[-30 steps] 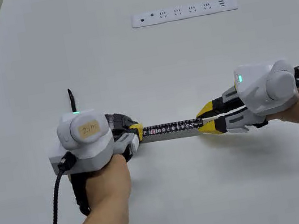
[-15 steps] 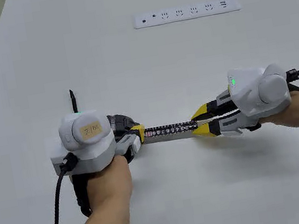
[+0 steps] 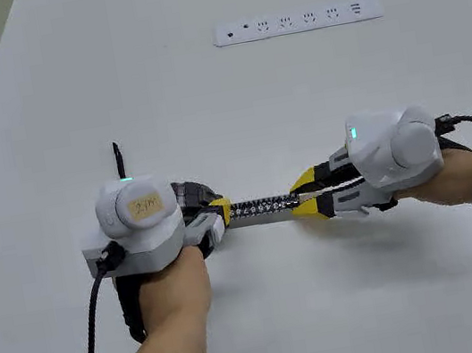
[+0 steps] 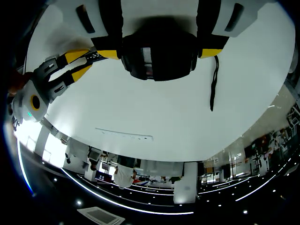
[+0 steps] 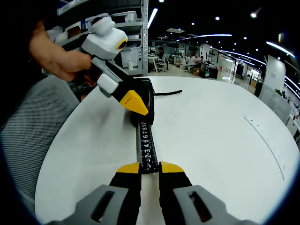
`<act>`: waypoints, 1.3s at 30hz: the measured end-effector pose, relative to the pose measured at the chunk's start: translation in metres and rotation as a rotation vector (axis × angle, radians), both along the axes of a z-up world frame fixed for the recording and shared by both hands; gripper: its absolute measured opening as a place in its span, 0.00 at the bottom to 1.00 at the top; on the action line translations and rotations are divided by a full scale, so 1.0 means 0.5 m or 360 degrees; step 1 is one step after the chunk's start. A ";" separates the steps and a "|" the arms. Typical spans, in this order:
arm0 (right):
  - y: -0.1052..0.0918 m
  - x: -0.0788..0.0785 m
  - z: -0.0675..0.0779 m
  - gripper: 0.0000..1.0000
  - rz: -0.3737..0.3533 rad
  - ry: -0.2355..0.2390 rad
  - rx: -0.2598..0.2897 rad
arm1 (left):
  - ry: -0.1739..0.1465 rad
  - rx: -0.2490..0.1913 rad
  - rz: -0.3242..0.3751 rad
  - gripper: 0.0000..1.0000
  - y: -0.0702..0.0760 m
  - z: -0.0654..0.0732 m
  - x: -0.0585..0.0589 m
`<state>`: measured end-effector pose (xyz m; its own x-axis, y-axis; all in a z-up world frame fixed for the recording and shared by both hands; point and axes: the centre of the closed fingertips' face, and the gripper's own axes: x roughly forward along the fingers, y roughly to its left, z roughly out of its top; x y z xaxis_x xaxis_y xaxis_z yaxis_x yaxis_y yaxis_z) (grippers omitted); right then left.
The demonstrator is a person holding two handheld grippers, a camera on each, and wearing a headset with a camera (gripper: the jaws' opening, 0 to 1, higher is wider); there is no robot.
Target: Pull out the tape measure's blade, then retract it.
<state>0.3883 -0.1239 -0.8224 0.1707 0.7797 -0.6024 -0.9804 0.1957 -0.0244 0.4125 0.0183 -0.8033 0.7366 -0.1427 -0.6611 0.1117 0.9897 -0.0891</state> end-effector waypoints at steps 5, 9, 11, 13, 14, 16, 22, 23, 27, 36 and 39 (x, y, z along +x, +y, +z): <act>0.029 0.004 -0.001 0.12 0.0002 0.0001 0.0023 | 0.0002 -0.0003 0.0002 0.60 -0.002 0.000 0.000; 0.038 0.006 -0.001 0.12 0.0003 0.0002 0.0030 | 0.0003 -0.0004 0.0002 0.60 -0.002 0.000 0.000; 0.042 0.006 -0.001 0.12 0.0005 0.0000 0.0032 | 0.0003 -0.0006 0.0002 0.60 -0.002 0.000 0.000; 0.049 0.007 0.000 0.13 0.0007 0.0001 0.0036 | 0.0003 -0.0007 0.0003 0.60 -0.002 0.000 0.000; 0.052 0.007 0.000 0.13 0.0008 0.0001 0.0037 | 0.0003 -0.0008 0.0002 0.60 -0.002 0.000 0.000; 0.058 0.008 0.000 0.13 0.0009 -0.0001 0.0042 | 0.0004 -0.0010 0.0003 0.60 -0.002 0.000 0.000; 0.078 0.009 0.000 0.13 0.0016 0.0001 0.0052 | 0.0004 -0.0015 0.0005 0.60 -0.002 0.000 -0.001; 0.083 0.009 -0.001 0.13 0.0019 0.0002 0.0054 | 0.0005 -0.0016 0.0004 0.60 -0.002 0.000 -0.002; 0.098 0.009 -0.001 0.13 0.0023 0.0002 0.0060 | 0.0005 -0.0020 0.0004 0.60 -0.003 0.001 -0.003; 0.132 0.011 -0.002 0.13 0.0025 0.0005 0.0072 | 0.0007 -0.0029 0.0005 0.60 -0.001 0.001 -0.003; 0.143 0.012 -0.001 0.13 0.0027 0.0004 0.0076 | 0.0008 -0.0033 0.0005 0.60 -0.001 0.002 -0.004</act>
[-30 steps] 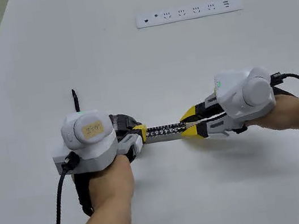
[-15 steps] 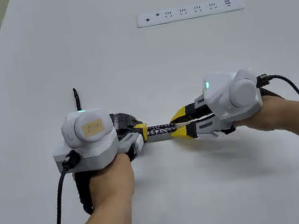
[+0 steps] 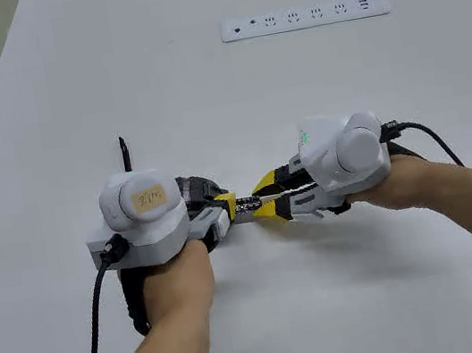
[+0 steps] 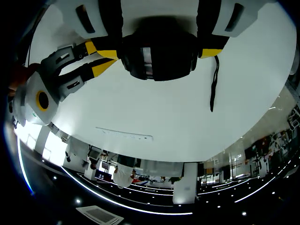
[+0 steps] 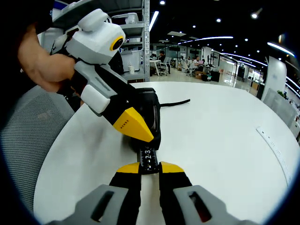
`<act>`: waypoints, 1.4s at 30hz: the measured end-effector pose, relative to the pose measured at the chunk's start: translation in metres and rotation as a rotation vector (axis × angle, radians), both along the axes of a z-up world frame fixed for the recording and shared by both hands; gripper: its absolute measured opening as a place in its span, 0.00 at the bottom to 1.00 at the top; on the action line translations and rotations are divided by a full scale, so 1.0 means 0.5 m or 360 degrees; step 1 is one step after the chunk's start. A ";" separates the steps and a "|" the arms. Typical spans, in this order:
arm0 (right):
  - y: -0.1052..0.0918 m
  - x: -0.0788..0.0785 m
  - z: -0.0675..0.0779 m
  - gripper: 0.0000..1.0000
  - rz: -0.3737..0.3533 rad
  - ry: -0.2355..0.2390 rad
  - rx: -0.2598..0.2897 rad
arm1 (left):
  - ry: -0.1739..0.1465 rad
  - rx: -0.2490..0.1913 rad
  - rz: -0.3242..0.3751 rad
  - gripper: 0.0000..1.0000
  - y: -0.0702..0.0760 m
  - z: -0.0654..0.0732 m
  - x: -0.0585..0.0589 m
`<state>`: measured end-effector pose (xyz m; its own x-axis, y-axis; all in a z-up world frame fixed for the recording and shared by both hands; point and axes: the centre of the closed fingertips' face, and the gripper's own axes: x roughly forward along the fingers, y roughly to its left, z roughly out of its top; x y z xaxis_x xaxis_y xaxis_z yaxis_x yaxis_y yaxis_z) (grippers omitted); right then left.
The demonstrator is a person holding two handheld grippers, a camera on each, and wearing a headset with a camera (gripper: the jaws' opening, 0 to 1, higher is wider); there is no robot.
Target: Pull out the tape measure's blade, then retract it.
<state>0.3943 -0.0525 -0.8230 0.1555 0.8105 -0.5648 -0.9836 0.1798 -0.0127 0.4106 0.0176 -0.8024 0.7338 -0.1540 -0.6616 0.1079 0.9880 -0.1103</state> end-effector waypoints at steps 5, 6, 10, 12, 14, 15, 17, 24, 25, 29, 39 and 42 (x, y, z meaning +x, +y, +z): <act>0.017 0.001 0.000 0.13 -0.0001 0.0003 0.0009 | 0.0000 -0.0004 0.0000 0.60 0.001 0.000 0.000; 0.021 0.002 0.000 0.13 0.0000 0.0004 0.0011 | 0.0000 -0.0005 0.0001 0.61 0.001 0.000 0.000; 0.034 0.003 0.000 0.13 0.0004 0.0004 0.0016 | 0.0000 -0.0011 0.0005 0.61 0.001 0.001 0.001; 0.038 0.004 0.001 0.13 0.0003 0.0006 0.0018 | 0.0001 -0.0015 0.0008 0.61 0.002 0.000 0.001; 0.040 0.004 0.001 0.13 0.0004 0.0006 0.0018 | 0.0000 -0.0017 0.0010 0.61 0.002 0.001 0.002; 0.041 0.004 0.001 0.13 0.0004 0.0007 0.0019 | 0.0000 -0.0018 0.0011 0.61 0.002 0.001 0.002; 0.041 0.004 0.001 0.13 0.0008 0.0005 0.0016 | 0.0000 -0.0020 0.0012 0.61 0.002 0.001 0.002; 0.041 0.004 0.000 0.13 0.0011 -0.0001 0.0006 | -0.0002 -0.0017 0.0010 0.61 0.002 0.001 0.002; 0.040 0.004 0.000 0.13 0.0009 0.0001 0.0006 | -0.0003 -0.0020 0.0012 0.61 0.002 0.001 0.002; 0.041 0.003 -0.003 0.14 0.0014 -0.0010 -0.0007 | -0.0004 -0.0016 0.0007 0.62 0.001 0.001 0.002; 0.041 0.001 -0.007 0.14 0.0030 -0.0017 -0.0026 | -0.0013 0.0012 -0.0007 0.63 -0.002 0.000 0.001; 0.041 0.001 -0.007 0.14 0.0030 -0.0017 -0.0026 | -0.0013 0.0013 -0.0007 0.63 -0.002 -0.001 0.001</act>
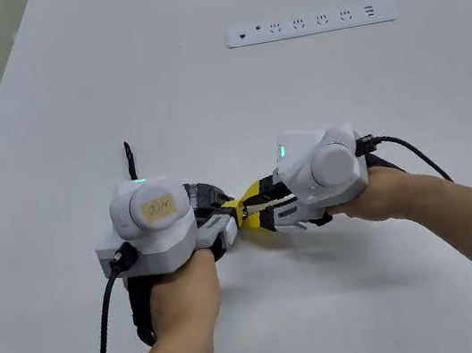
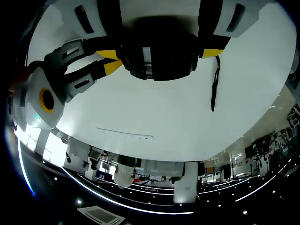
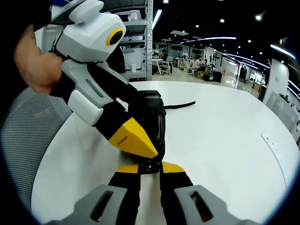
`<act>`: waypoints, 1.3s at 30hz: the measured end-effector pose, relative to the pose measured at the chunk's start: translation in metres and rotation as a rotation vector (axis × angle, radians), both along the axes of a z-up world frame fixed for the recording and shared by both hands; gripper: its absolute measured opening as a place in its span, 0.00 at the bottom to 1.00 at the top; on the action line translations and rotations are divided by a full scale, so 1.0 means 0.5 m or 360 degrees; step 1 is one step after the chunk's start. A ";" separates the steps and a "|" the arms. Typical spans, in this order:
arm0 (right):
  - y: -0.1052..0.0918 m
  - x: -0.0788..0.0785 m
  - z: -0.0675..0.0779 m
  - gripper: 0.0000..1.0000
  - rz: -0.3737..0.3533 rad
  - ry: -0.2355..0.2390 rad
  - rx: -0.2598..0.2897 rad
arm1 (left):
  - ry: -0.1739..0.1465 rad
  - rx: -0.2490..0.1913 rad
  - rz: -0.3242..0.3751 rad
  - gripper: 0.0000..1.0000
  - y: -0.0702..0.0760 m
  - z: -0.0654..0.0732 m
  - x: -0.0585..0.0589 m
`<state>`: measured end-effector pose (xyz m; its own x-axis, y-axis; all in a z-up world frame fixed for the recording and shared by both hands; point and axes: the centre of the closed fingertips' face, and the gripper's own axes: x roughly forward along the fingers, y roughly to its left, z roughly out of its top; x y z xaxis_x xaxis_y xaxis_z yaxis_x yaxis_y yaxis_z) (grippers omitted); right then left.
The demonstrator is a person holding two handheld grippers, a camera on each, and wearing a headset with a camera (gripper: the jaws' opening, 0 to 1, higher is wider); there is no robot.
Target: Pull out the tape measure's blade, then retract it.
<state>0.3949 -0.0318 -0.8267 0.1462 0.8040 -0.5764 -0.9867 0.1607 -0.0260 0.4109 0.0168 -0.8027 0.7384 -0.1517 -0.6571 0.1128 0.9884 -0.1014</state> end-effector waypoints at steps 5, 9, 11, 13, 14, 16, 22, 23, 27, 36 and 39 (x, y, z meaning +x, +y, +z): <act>0.000 0.000 0.000 0.15 0.0006 -0.0010 -0.0005 | 0.0005 0.0004 0.0000 0.63 0.000 -0.001 0.000; 0.000 -0.001 -0.001 0.15 0.0002 0.0004 -0.0021 | 0.0024 -0.0001 0.0002 0.64 -0.002 -0.002 0.000; 0.000 0.000 -0.001 0.15 0.0000 0.0012 -0.0025 | 0.0028 -0.0014 0.0003 0.64 -0.002 -0.003 0.000; 0.000 0.000 -0.001 0.15 0.0001 0.0015 -0.0033 | 0.0034 -0.0017 0.0001 0.64 -0.002 -0.003 0.000; -0.001 0.000 -0.002 0.15 -0.0004 0.0021 -0.0036 | 0.0036 -0.0018 0.0000 0.64 -0.003 -0.003 0.000; -0.001 0.001 -0.002 0.16 -0.0017 0.0027 -0.0038 | 0.0036 -0.0023 -0.0002 0.64 -0.003 -0.003 -0.001; -0.004 0.001 -0.002 0.19 -0.0042 0.0038 -0.0040 | 0.0016 -0.0027 -0.0025 0.64 -0.002 0.005 0.002; -0.004 0.000 -0.001 0.20 -0.0040 0.0042 -0.0034 | 0.0010 -0.0027 -0.0028 0.64 0.000 0.008 0.003; -0.009 -0.001 0.000 0.21 -0.0051 0.0048 -0.0030 | 0.0000 -0.0033 -0.0033 0.67 0.007 0.013 0.007; -0.027 0.004 0.012 0.29 -0.0103 0.0037 -0.0022 | -0.0013 -0.0005 -0.0095 0.70 0.011 0.019 0.004; -0.039 0.003 0.012 0.35 -0.0142 0.0067 -0.0032 | -0.0015 -0.0014 -0.0115 0.71 0.016 0.020 0.003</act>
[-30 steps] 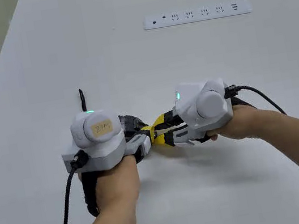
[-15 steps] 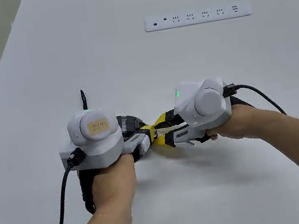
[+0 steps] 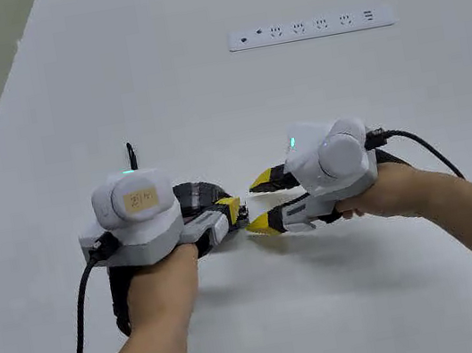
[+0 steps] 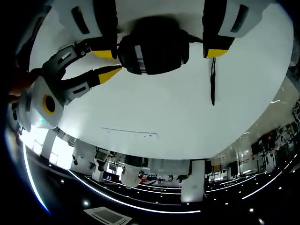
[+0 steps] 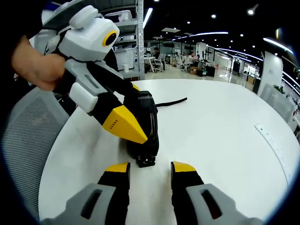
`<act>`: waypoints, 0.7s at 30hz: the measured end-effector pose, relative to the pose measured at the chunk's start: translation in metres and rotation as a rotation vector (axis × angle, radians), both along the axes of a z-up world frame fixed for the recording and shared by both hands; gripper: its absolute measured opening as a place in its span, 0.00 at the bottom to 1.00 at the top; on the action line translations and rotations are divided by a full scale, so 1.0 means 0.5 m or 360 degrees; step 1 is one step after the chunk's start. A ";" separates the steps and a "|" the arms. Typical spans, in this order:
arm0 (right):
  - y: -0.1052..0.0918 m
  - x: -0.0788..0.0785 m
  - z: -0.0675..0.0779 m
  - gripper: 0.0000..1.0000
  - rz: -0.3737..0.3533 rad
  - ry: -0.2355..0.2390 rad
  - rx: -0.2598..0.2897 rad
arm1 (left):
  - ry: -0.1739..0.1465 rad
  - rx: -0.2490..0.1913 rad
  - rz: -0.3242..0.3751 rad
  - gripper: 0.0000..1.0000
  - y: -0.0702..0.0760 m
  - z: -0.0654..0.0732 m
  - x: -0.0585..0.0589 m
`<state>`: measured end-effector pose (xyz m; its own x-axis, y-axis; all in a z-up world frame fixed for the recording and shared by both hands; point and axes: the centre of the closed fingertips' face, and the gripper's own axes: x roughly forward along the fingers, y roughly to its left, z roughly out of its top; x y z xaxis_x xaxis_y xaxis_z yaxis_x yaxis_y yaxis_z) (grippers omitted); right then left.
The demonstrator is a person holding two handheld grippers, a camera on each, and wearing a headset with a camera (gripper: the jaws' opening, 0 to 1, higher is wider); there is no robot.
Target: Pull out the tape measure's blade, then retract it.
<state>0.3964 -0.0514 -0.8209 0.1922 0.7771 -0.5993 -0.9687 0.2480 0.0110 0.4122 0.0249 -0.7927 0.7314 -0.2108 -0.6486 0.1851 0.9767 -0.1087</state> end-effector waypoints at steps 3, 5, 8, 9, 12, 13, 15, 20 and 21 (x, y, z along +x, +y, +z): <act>-0.013 -0.002 0.005 0.40 -0.0017 -0.0011 0.0000 | -0.0006 0.0004 -0.0043 0.73 0.001 -0.001 -0.004; -0.020 -0.005 0.009 0.44 -0.0028 -0.0015 0.0005 | -0.0014 0.0008 -0.0083 0.75 0.000 -0.002 -0.006; -0.038 -0.004 0.012 0.50 -0.0077 -0.0009 0.0000 | -0.0034 0.0038 -0.0177 0.78 -0.003 0.000 -0.014; -0.044 -0.004 0.012 0.52 -0.0100 0.0001 -0.0004 | -0.0046 0.0050 -0.0205 0.78 -0.004 0.001 -0.015; -0.058 -0.003 0.013 0.58 -0.0144 0.0009 -0.0004 | -0.0071 0.0040 -0.0276 0.81 -0.013 0.002 -0.020; -0.062 -0.003 0.016 0.60 -0.0156 0.0006 -0.0002 | -0.0078 0.0030 -0.0305 0.82 -0.017 0.003 -0.022; -0.072 -0.007 0.020 0.62 -0.0186 0.0008 0.0008 | -0.0090 0.0032 -0.0374 0.84 -0.026 0.001 -0.027; -0.091 -0.019 0.025 0.73 -0.0226 0.0020 0.0018 | -0.0124 0.0050 -0.0473 0.92 -0.035 0.006 -0.037; -0.096 -0.022 0.026 0.74 -0.0238 0.0019 0.0023 | -0.0129 0.0051 -0.0499 0.93 -0.037 0.007 -0.039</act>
